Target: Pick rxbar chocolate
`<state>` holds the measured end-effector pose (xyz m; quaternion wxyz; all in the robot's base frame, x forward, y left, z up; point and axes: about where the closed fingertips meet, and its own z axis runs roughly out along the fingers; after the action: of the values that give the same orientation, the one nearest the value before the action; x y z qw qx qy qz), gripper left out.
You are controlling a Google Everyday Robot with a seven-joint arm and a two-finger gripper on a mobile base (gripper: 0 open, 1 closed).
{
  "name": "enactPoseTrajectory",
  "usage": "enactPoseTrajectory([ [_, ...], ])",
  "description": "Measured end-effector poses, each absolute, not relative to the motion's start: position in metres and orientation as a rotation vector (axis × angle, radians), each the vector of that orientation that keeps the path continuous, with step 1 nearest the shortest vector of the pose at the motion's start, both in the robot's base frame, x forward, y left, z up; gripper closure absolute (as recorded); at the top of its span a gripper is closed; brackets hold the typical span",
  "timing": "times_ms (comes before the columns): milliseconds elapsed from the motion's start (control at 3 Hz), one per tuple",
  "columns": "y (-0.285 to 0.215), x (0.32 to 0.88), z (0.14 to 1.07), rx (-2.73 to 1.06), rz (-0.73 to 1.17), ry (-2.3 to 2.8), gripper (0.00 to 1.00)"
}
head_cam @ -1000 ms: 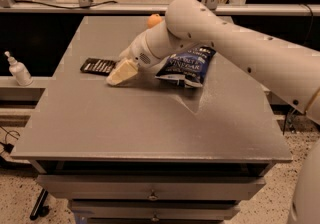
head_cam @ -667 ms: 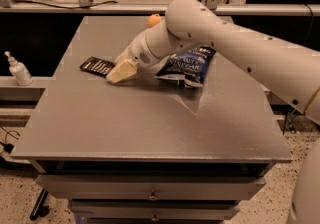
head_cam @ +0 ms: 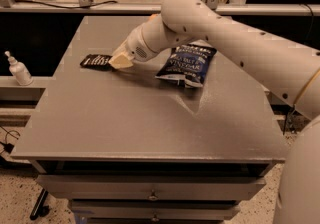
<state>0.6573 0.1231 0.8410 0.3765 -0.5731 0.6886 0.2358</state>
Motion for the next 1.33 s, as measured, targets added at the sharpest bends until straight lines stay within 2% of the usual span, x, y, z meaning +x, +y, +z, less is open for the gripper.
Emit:
enactPoseTrajectory([
  [1333,0.165,0.667,0.920,-1.544,0.564,1.561,1.00],
])
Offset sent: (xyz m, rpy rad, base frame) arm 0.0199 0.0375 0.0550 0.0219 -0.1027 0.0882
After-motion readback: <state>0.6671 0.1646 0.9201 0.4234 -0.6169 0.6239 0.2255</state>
